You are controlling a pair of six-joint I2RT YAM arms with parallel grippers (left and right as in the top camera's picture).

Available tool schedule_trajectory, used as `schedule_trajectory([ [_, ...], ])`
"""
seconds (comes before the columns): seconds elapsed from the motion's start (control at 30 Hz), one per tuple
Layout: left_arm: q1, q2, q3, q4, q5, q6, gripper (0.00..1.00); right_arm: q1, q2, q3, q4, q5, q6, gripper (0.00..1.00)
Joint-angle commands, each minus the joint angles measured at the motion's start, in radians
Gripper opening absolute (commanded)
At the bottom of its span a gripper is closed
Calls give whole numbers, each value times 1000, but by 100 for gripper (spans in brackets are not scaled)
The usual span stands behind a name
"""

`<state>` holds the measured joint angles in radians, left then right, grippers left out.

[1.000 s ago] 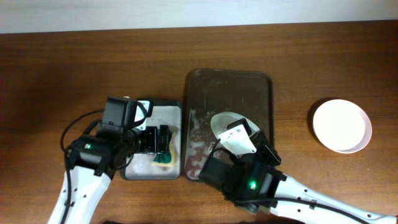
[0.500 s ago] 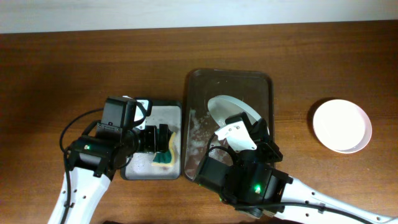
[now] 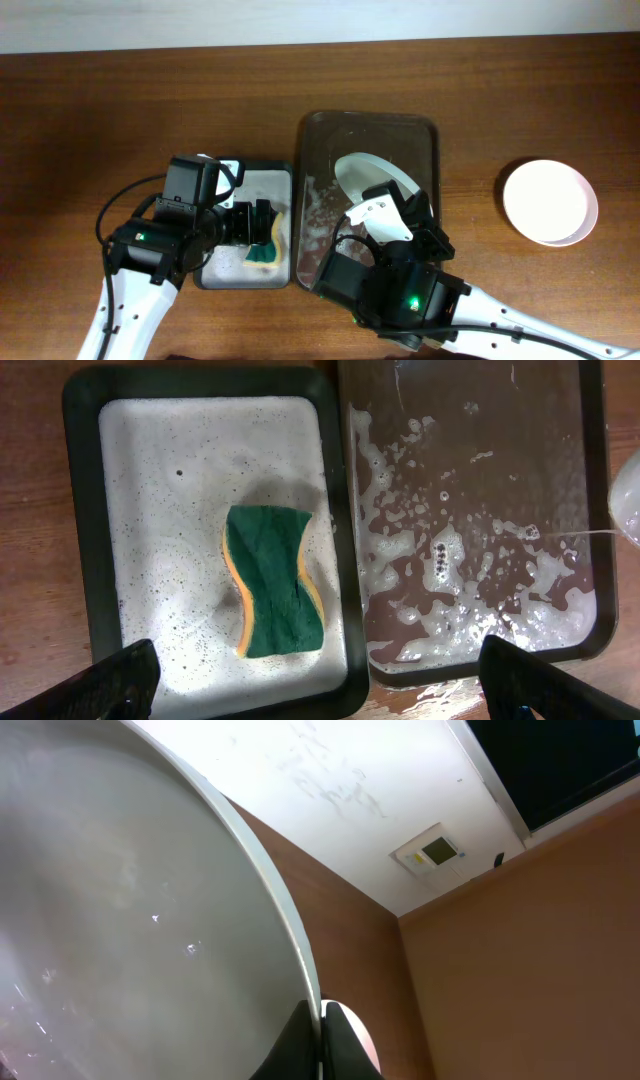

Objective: Clean dirty plates on tray and stack at the side

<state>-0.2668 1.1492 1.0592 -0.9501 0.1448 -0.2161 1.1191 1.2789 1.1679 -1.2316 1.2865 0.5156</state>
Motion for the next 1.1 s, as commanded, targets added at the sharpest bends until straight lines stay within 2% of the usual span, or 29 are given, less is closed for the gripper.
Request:
schedule_trajectory([
  [0.0,3,-5,1,2,-11,9,100,6,-14,24,-4,42,13,4],
  [0.4,3,-5,1,2,-11,9,100,-2,-14,23,-3,42,18,4],
  [0.47,3,-5,1,2,-11,9,100,-40,-13,21,14,3,96,4],
  [0.5,3,-5,1,2,-11,9,100,-58,-10,21,56,-77,86,4],
  [0.53,3,-5,1,2,-11,9,100,-69,-4,20,61,-109,16,4],
  [0.57,3,-5,1,2,-11,9,100,-89,5,20,15,-64,-16,4],
  [0.63,3,-5,1,2,-11,9,100,-134,10,20,6,-74,96,4],
  [0.7,3,-5,1,2,-11,9,100,-152,13,20,1,-153,62,4],
  [0.73,3,-5,1,2,-11,9,100,-167,15,20,-21,-155,97,4],
  [0.8,3,-5,1,2,-11,9,100,-238,15,20,-11,-244,204,4],
  [0.9,3,-5,1,2,-11,9,100,-414,16,20,43,-425,197,4],
  [0.93,3,-5,1,2,-11,9,100,-498,16,20,88,-507,152,4],
  [1.03,3,-5,1,2,-11,9,100,-737,16,21,253,-873,-151,4],
  [1.07,3,-5,1,2,-11,9,100,-823,16,21,285,-988,-192,4],
])
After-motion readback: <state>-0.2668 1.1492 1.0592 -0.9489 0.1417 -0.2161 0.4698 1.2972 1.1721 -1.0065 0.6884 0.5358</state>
